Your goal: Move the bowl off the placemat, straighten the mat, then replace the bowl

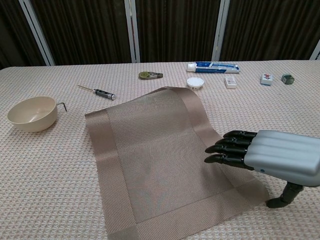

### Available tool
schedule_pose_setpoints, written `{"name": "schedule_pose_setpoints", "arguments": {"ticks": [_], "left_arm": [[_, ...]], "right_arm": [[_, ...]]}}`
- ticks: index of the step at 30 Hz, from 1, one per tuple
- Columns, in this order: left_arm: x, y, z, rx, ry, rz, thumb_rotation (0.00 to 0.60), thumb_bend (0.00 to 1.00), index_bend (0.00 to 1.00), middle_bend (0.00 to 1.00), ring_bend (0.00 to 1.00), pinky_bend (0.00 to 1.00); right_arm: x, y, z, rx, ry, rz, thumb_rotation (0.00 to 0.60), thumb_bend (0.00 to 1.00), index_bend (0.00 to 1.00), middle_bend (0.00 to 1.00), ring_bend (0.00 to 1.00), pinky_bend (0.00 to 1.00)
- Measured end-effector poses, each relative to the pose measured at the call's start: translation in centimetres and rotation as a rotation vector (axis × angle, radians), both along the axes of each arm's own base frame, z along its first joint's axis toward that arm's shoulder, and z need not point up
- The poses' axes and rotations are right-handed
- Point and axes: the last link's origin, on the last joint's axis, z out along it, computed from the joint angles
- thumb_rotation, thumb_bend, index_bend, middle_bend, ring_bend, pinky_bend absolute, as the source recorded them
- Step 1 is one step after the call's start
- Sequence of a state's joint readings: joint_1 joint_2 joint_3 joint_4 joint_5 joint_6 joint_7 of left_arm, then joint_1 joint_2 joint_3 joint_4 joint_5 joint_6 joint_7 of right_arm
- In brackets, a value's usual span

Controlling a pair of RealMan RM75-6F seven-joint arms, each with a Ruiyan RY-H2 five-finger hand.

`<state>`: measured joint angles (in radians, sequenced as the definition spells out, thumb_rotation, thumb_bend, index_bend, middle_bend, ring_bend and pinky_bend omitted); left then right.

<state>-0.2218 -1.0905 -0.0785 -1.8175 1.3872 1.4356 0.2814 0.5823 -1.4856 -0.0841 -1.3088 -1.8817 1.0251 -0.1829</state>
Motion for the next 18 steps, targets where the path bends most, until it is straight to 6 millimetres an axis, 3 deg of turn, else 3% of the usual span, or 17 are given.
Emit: {"name": "schedule_pose_setpoints", "arguments": {"ticks": [5, 9, 16, 18], "left_arm": [[0.06, -0.05, 0.04, -0.002, -0.004, -0.002, 0.6, 0.0, 0.0, 0.0, 0.0, 0.0], [0.09, -0.08, 0.05, -0.004, -0.008, -0.002, 0.6, 0.0, 0.0, 0.0, 0.0, 0.0], [0.08, -0.07, -0.03, -0.011, -0.009, -0.002, 0.6, 0.0, 0.0, 0.0, 0.0, 0.0], [0.09, -0.06, -0.04, -0.012, -0.01, -0.002, 0.6, 0.0, 0.0, 0.0, 0.0, 0.0]], "right_arm": [[0.26, 0.09, -0.18, 0.008, -0.007, -0.003, 0.6, 0.27, 0.19, 0.0, 0.0, 0.0], [0.35, 0.31, -0.41, 0.019, -0.019, -0.009, 0.6, 0.41, 0.38, 0.0, 0.0, 0.0], [0.54, 0.62, -0.48, 0.028, -0.069, -0.012, 0.6, 0.5, 0.7, 0.05, 0.0, 0.0], [0.54, 0.65, -0.45, 0.026, -0.084, -0.009, 0.6, 0.5, 0.75, 0.07, 0.0, 0.0]]}}
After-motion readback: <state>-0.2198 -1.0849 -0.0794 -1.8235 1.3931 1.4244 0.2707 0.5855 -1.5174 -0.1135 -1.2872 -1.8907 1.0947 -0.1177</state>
